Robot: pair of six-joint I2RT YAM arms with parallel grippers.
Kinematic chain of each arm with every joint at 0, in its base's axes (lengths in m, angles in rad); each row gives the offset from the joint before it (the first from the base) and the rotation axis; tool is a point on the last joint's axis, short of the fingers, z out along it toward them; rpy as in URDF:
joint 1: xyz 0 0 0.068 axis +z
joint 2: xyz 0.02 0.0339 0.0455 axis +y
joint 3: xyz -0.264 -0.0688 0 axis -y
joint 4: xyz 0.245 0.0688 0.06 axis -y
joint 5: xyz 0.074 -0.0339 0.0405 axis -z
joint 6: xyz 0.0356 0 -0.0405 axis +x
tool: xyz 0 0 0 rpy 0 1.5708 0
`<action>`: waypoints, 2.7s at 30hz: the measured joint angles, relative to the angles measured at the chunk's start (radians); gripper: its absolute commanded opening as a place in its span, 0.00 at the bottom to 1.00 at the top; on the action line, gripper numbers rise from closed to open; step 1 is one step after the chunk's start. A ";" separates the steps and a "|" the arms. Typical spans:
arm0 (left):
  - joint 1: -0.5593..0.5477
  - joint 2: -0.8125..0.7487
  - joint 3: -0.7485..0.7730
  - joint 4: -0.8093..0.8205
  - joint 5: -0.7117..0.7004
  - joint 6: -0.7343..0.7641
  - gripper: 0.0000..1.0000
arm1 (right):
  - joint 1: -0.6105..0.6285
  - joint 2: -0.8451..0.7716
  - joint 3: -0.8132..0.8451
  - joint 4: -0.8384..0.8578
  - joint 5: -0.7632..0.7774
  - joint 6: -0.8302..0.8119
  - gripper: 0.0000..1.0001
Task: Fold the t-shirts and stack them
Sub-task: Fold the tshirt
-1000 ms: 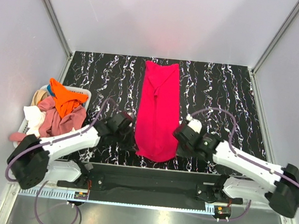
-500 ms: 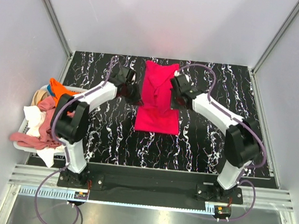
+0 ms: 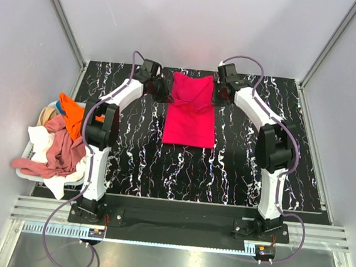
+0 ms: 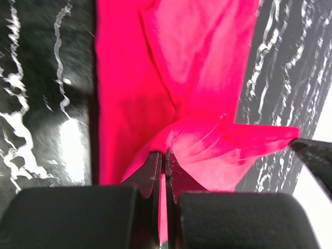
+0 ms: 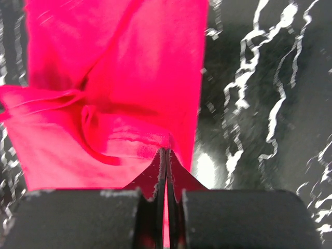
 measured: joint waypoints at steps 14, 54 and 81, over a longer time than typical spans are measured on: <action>0.064 0.094 0.082 -0.037 0.008 0.011 0.48 | -0.082 0.242 0.280 -0.126 -0.123 -0.063 0.40; -0.043 -0.178 -0.395 -0.060 -0.026 0.129 0.37 | -0.081 -0.124 -0.446 0.008 -0.350 -0.034 0.34; -0.043 -0.231 -0.487 -0.026 0.026 0.097 0.00 | -0.081 -0.175 -0.536 0.097 -0.416 -0.005 0.00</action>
